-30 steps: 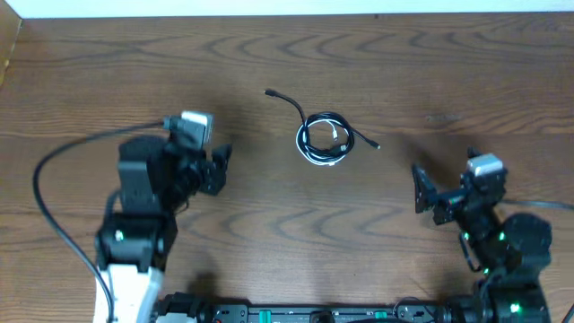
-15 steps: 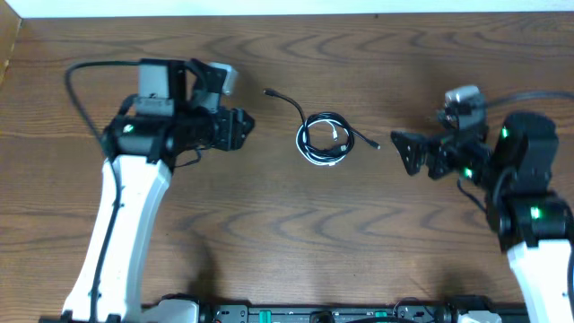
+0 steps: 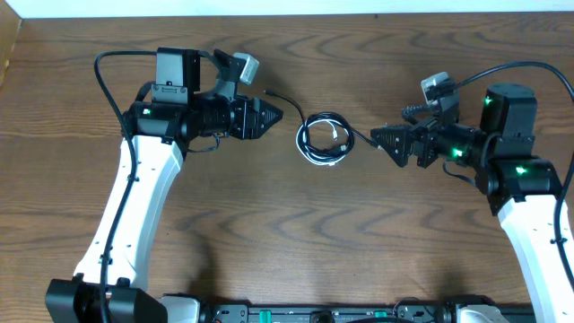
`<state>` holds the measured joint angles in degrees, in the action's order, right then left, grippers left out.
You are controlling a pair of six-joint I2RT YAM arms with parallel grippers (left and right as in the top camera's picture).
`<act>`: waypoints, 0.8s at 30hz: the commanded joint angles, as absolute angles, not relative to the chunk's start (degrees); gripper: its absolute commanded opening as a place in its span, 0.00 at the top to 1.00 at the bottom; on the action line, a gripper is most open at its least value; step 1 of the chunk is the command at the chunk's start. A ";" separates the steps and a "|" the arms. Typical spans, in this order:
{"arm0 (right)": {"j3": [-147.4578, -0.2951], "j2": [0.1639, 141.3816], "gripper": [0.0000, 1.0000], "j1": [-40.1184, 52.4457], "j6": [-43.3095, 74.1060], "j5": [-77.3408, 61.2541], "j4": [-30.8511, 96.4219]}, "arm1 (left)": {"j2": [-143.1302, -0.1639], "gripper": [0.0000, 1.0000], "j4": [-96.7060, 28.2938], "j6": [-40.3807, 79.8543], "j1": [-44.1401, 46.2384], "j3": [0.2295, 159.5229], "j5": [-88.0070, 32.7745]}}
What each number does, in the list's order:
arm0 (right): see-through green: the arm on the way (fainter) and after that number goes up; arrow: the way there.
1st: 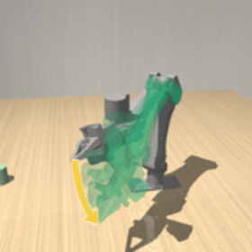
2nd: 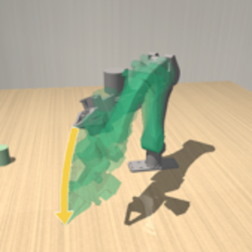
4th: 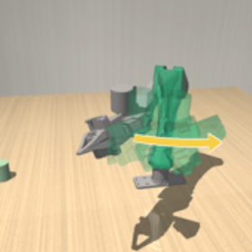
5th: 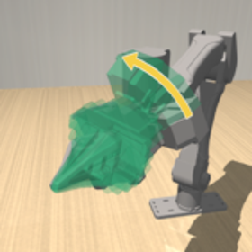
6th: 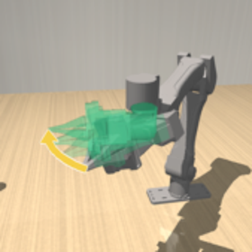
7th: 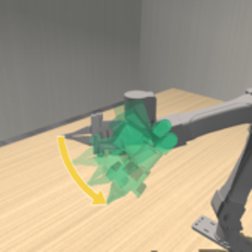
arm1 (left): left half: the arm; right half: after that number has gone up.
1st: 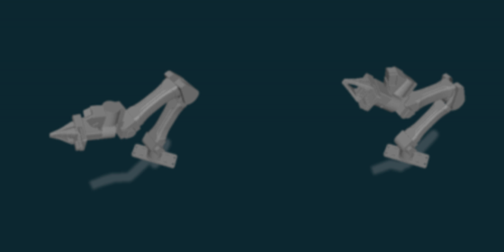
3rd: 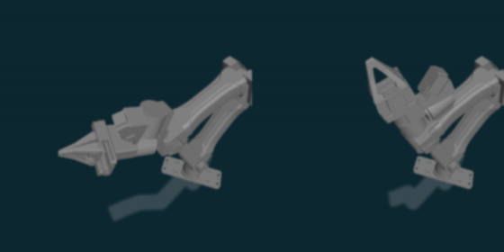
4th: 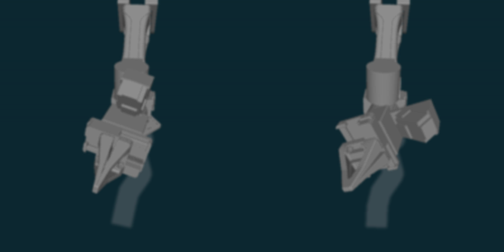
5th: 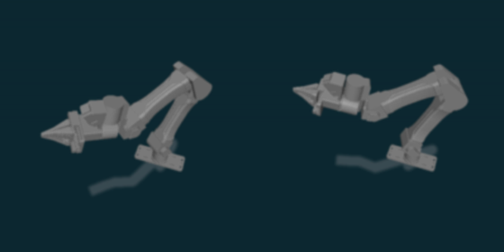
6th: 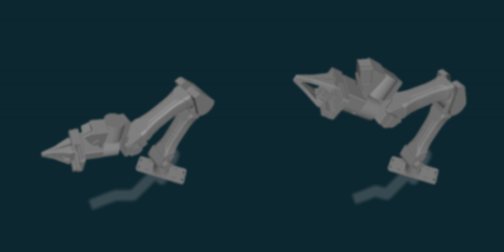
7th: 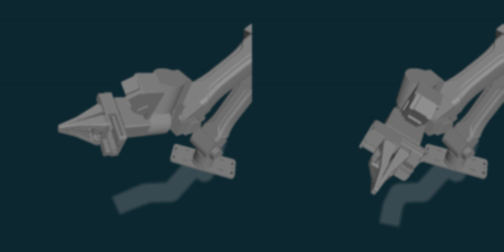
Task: Untangle cables
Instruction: 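Raise both arms and move both grippers toward the cable bundle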
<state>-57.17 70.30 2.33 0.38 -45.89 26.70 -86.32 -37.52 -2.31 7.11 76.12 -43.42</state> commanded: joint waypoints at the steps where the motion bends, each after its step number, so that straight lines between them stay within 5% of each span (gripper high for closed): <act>1: -58.17 70.52 0.11 2.68 0.93 -43.38 27.33 | -88.86 0.48 -36.53 10.59 8.12 77.10 -32.69; 8: -58.17 70.52 0.21 2.68 9.37 -31.42 31.20 | -96.71 0.62 -33.58 29.58 15.29 77.12 -17.54; 24: -58.15 70.52 0.25 2.68 9.41 -29.89 34.13 | -115.20 0.64 -26.35 41.76 25.87 77.12 -14.02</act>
<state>-57.19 70.46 2.33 8.75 -30.22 34.04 -113.36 -26.81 39.53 24.62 76.14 -15.16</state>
